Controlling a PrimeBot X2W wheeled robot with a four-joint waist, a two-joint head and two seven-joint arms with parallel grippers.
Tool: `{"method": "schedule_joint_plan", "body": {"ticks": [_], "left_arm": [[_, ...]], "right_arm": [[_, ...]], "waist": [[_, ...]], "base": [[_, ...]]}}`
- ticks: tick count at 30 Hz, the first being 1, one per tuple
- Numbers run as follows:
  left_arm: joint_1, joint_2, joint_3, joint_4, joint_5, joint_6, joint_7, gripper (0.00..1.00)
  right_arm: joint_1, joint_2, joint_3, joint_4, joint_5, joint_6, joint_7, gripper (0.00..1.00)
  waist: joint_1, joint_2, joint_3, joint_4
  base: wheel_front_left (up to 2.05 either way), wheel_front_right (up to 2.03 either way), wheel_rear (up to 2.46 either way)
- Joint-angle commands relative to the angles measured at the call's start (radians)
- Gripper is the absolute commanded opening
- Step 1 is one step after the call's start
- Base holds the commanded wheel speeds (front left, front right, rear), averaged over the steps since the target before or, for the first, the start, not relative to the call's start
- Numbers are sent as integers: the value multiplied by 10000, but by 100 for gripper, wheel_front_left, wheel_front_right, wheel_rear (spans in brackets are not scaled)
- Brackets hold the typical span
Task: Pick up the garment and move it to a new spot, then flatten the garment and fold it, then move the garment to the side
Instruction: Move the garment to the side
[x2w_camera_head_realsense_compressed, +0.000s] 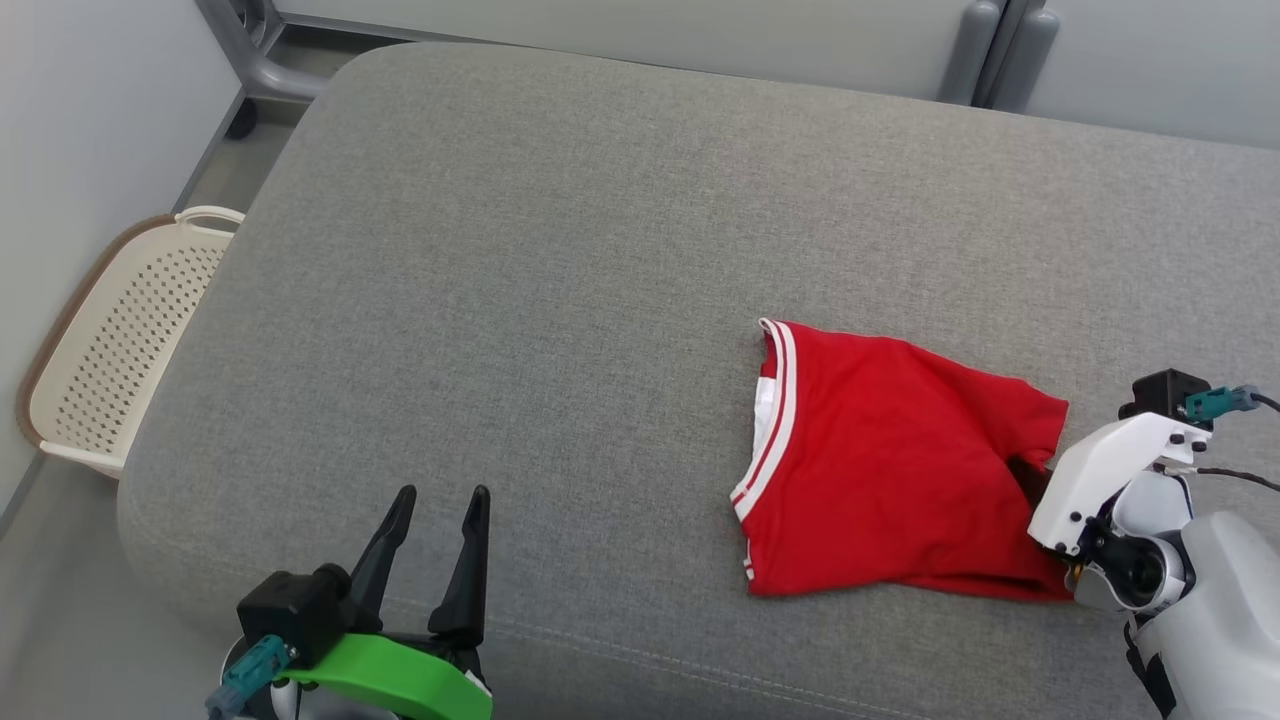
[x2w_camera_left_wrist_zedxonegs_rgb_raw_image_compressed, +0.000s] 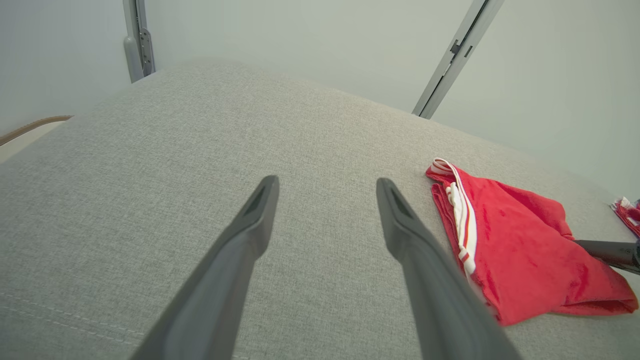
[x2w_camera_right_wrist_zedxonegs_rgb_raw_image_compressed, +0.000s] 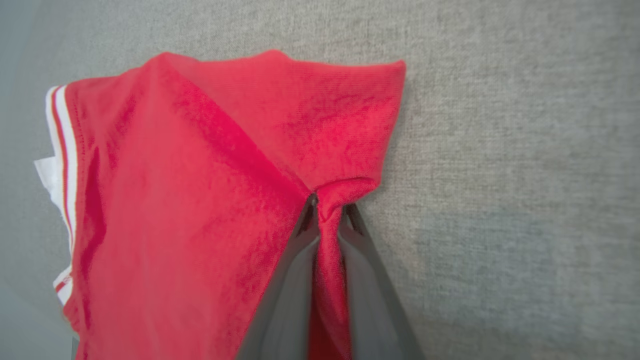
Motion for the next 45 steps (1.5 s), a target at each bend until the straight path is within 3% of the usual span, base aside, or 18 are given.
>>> {"method": "schedule_joint_plan", "body": {"ticks": [1, 11, 20, 34, 45], "left_arm": [[34, 21, 27, -8, 65, 18, -66, 100], [183, 114, -112, -150, 146, 4, -6, 100], [165, 145, -323, -386, 217, 32, 163, 100], [-387, 165, -404, -532, 400, -8, 241, 100], [-956, 270, -391, -528, 562, -8, 334, 100]], "right_arm": [[64, -31, 90, -9, 44, 2, -58, 0], [-166, -800, 420, -794, -90, -3, -415, 0], [11, -1313, 316, -1509, -391, -1, -217, 0], [-586, -1009, 505, -1983, -841, -1, 44, 0], [-1457, -691, 661, -1411, -961, 0, -427, 0]], "waist": [[0, 0, -31, -66], [0, 0, -359, -892], [0, 0, -664, -2378], [0, 0, -214, -4962], [0, 0, 260, -5189]], "base": [[0, 0, 0], [0, 0, 0], [0, 0, 0], [0, 0, 0], [0, 0, 0]]}}
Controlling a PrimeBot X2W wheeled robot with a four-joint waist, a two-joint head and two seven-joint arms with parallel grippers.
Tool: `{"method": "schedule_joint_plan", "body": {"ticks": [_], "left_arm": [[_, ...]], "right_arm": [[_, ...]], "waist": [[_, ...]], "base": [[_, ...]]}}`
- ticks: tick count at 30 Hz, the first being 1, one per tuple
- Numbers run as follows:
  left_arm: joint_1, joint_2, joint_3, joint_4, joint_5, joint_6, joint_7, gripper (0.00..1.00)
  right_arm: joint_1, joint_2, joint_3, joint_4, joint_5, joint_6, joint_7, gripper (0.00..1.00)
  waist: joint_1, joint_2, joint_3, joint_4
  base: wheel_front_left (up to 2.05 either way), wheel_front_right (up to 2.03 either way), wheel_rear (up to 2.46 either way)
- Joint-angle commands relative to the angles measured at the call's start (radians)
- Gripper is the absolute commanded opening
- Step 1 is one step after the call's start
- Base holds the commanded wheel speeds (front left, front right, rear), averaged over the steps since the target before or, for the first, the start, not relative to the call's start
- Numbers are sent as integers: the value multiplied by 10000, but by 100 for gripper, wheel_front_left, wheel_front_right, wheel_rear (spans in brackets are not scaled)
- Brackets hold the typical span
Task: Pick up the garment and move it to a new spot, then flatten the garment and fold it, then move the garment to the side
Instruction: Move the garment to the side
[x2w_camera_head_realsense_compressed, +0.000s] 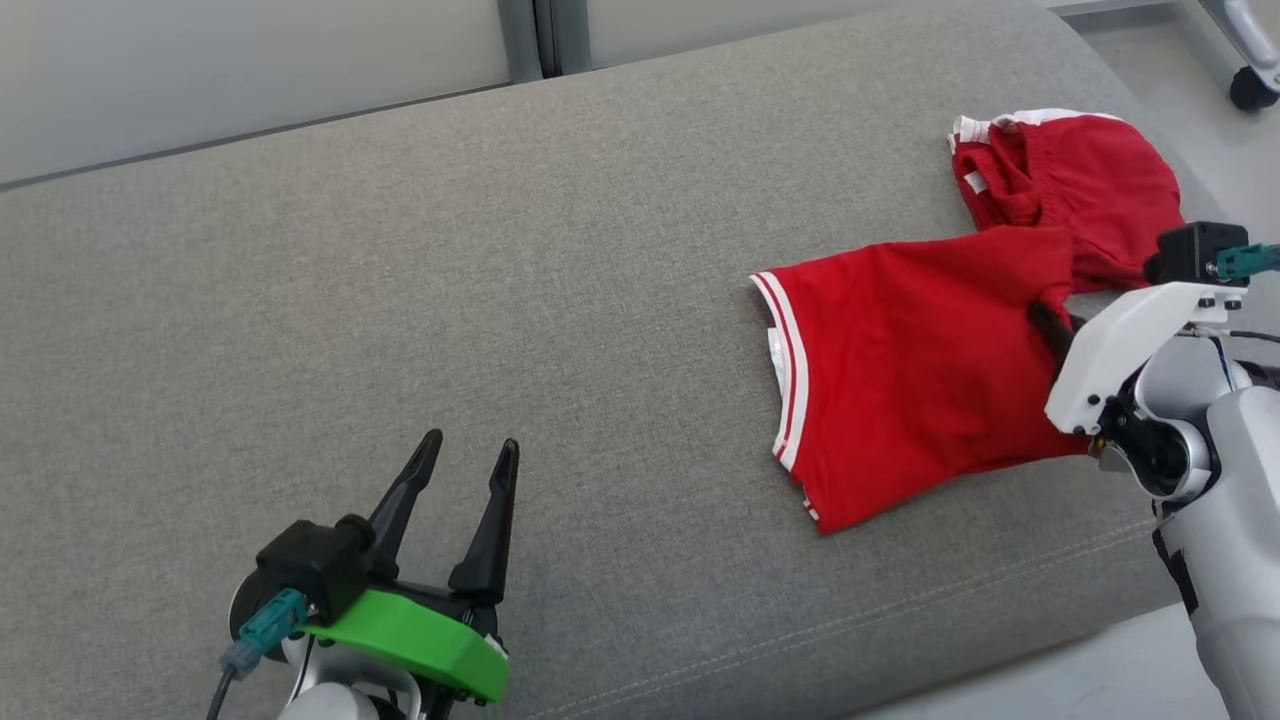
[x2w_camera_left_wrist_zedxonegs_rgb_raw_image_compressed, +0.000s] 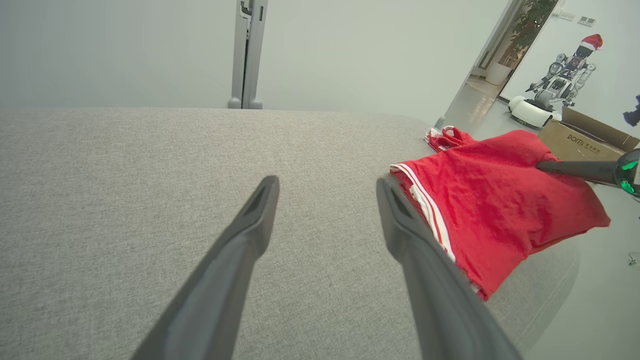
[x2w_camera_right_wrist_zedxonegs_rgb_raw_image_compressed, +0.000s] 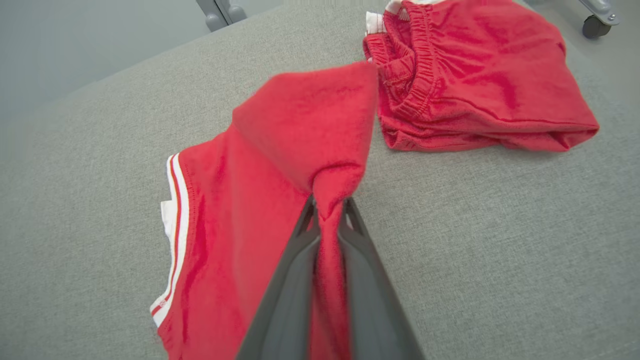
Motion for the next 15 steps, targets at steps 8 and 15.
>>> {"method": "schedule_joint_plan", "body": {"ticks": [8, 15], "left_arm": [[-259, 286, 226, -139, 26, 156, 1, 100], [-287, 420, 264, -334, 63, 234, 63, 100]], "right_arm": [[-1975, 81, -263, 941, -338, -3, -256, 0], [-3269, -130, -435, 1615, -877, -3, -139, 0]], "waist": [[0, 0, 441, 145], [0, 0, 654, 224]], "base": [[0, 0, 0], [0, 0, 0]]}}
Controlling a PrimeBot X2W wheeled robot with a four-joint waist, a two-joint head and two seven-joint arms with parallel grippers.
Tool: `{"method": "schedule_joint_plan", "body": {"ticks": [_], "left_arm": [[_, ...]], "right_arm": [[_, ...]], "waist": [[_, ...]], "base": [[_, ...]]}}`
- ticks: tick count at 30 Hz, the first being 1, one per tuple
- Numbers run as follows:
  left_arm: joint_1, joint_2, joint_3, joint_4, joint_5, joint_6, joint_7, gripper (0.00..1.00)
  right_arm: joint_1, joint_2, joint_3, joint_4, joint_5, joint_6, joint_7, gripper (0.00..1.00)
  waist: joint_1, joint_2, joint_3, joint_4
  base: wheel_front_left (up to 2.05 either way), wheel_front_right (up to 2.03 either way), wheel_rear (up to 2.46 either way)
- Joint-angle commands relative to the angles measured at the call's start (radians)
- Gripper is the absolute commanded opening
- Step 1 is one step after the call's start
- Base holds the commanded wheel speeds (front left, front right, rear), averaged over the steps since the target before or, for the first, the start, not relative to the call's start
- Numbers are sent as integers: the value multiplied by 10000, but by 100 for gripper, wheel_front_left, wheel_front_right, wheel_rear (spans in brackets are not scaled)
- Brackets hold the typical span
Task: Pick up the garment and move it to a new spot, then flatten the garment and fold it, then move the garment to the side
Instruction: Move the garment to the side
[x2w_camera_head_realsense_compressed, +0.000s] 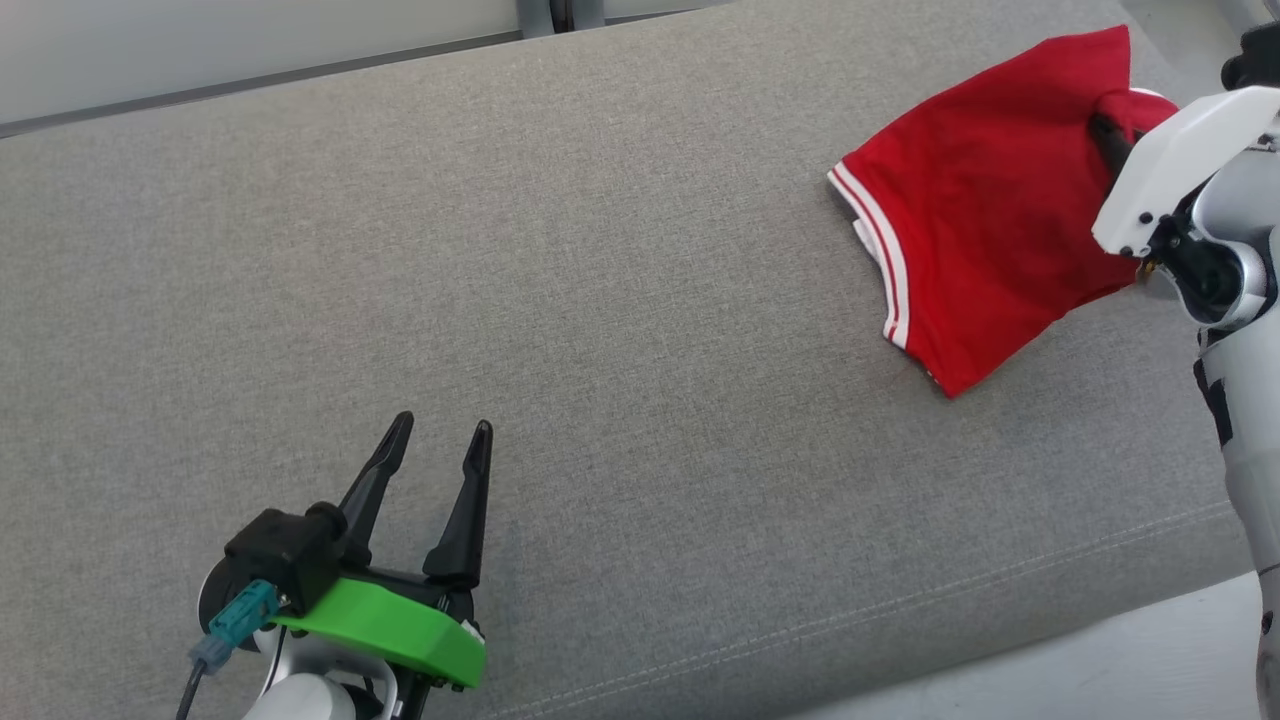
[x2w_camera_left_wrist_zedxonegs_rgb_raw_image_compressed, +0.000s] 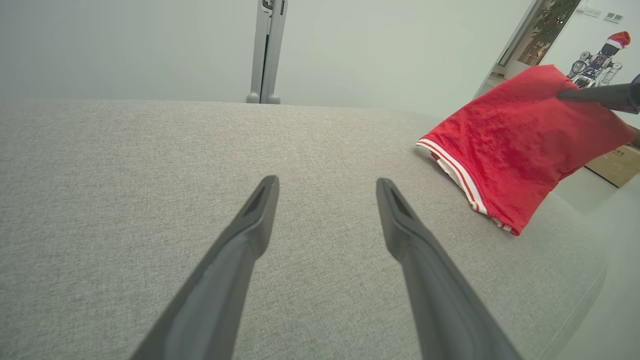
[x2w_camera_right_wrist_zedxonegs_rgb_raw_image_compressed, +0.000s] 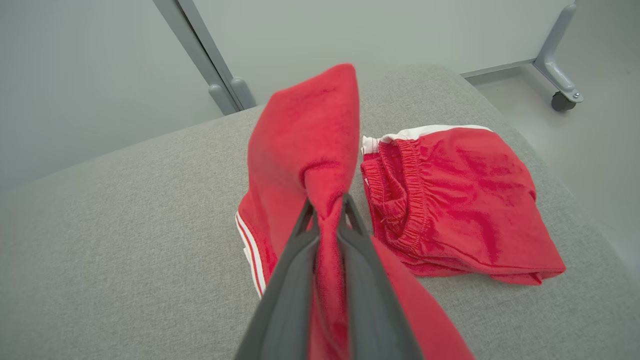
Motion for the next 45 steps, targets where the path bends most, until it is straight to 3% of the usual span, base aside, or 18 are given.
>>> {"method": "schedule_joint_plan", "body": {"ticks": [1, 16, 22, 39, 40, 41, 42, 45], "left_arm": [[-181, 102, 37, -40, 59, 48, 12, 100], [-587, 576, 27, -931, 440, 357, 501, 100], [-990, 831, -42, -1508, 725, 459, 930, 100], [-1468, 1411, -350, -2440, 1257, 595, 1945, 100], [-1451, 1423, -370, -2476, 1268, 606, 1944, 100], [-1438, 1433, -385, -2500, 1287, 612, 1968, 100], [-1424, 1442, -393, -2517, 1289, 632, 1995, 100], [-1403, 1463, -411, -2564, 1295, 669, 2029, 100]], "right_arm": [[-243, -179, -33, 100, -206, -5, 70, 0], [-1178, -1613, -489, 219, -801, -5, 514, 0], [-1468, -2144, -525, 501, -1478, -5, -164, 0], [-2383, -2742, -2897, 3081, -4247, -8, -2435, 0], [-2387, -2694, -3144, 3127, -4522, -8, -2591, 31], [-2375, -2617, -3317, 3113, -4811, -8, -2805, 86], [-2371, -2560, -3490, 3147, -5136, -8, -2885, 100], [-2448, -2351, -4019, 3336, -5842, -8, -2935, 100]], "waist": [[0, 0, 66, 40], [0, 0, 1131, 75], [0, 0, 1924, 12], [0, 0, 3333, 788], [0, 0, 3364, 816], [0, 0, 3386, 841], [0, 0, 3403, 858], [0, 0, 3432, 879]], "base": [[0, 0, 0], [0, 0, 0], [0, 0, 0], [0, 0, 0], [0, 0, 0], [0, 0, 0], [0, 0, 0], [0, 0, 0]]}}
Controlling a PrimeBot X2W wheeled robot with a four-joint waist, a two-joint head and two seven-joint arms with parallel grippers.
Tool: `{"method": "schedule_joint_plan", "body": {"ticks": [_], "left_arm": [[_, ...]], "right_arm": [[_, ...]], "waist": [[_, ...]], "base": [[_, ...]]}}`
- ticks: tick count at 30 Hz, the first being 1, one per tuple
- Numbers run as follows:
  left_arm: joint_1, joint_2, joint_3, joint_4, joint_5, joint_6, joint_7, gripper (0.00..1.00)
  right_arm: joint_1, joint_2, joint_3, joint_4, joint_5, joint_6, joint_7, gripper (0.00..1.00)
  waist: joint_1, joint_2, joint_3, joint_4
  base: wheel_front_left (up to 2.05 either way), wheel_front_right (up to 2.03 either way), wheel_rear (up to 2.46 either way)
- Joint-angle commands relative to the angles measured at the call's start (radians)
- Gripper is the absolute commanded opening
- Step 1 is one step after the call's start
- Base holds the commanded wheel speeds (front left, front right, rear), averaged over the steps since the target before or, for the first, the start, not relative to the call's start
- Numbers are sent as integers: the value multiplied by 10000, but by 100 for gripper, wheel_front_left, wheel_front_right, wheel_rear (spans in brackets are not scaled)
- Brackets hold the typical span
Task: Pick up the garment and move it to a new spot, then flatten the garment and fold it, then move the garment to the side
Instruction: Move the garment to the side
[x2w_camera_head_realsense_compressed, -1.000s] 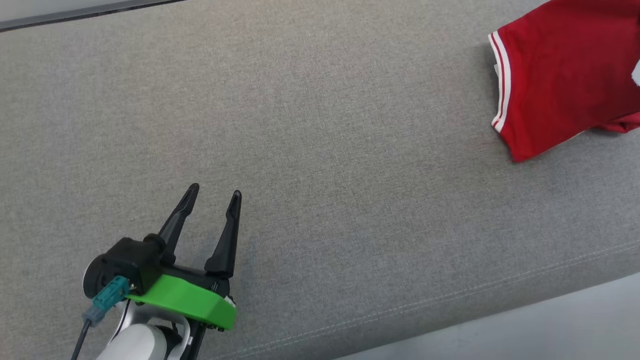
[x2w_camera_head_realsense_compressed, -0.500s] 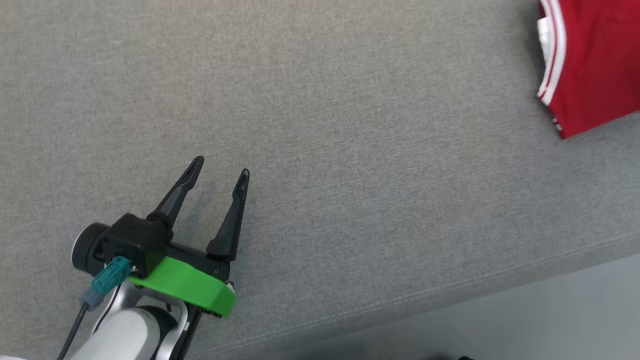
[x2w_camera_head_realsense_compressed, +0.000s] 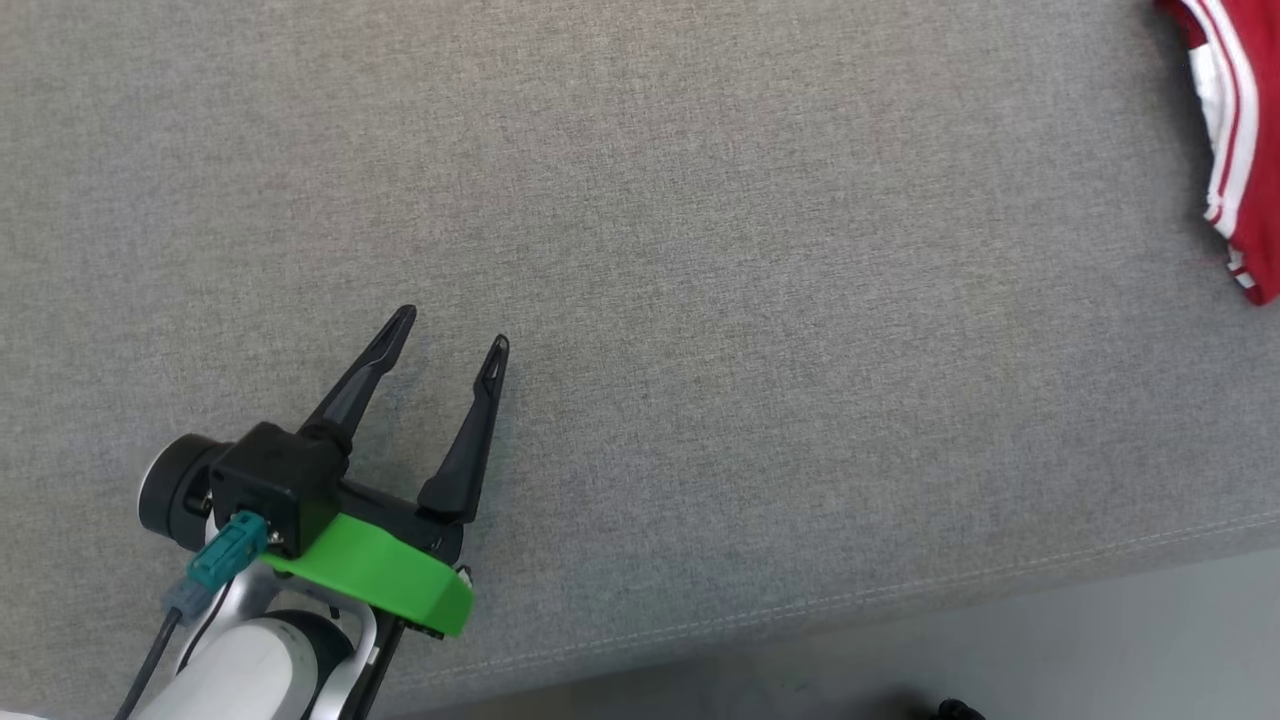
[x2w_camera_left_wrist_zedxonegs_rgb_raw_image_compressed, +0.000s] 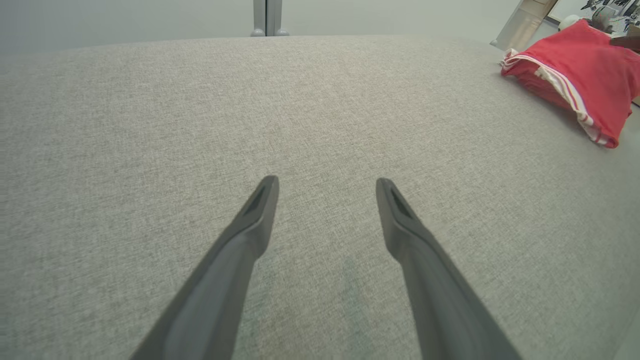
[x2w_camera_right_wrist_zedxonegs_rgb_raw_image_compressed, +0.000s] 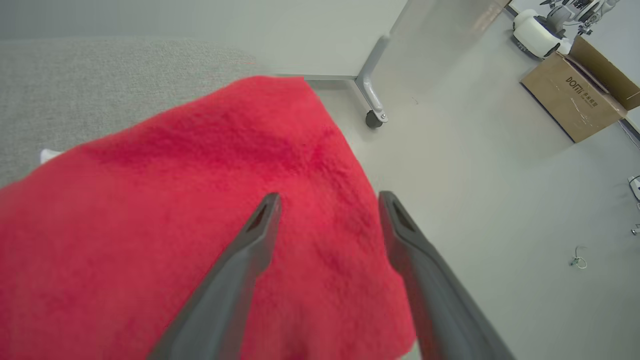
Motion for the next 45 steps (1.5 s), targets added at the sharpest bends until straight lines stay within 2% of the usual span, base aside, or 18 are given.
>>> {"method": "schedule_joint_plan", "body": {"ticks": [1, 8, 16, 23, 31, 38, 45], "left_arm": [[-35, 84, 24, -33, 64, 48, 20, 100], [-24, 11, -19, 24, 25, 67, -49, 100], [-223, -278, 49, 501, -216, -72, -377, 100], [-78, -922, 696, 1448, -1150, -82, -1165, 100], [-51, -1109, 1158, 2407, -1540, 20, -1628, 100], [609, -951, 1577, 3173, -1987, 325, -1614, 100], [1340, -761, 2032, 3546, -2230, 693, -1850, 100]], "right_arm": [[-83, 3, -160, 91, -278, -12, 24, 100], [-239, 231, -1026, 508, -1124, -14, -177, 100], [-664, 592, -924, 1148, -720, -14, -1078, 100], [-930, 749, 651, 1645, 123, -14, -1783, 100], [-315, 1045, 2820, 1326, 1791, -14, -2469, 100], [1135, 1247, 4504, -112, 3797, -12, -2659, 100], [3101, 1079, 5271, -2161, 5164, -12, -2560, 100]], "waist": [[-1, -1, 28, 28], [-1, -1, -22, -113], [-1, -1, -649, -340], [-1, -1, -2018, -364], [-1, -1, -3419, -23], [-1, -1, -4404, 389], [-1, -1, -5009, 830]], "base": [[0, 0, 0], [0, 0, 0], [0, 0, 0], [0, 0, 0], [0, 0, 0], [0, 0, 0], [0, 0, 0]]}}
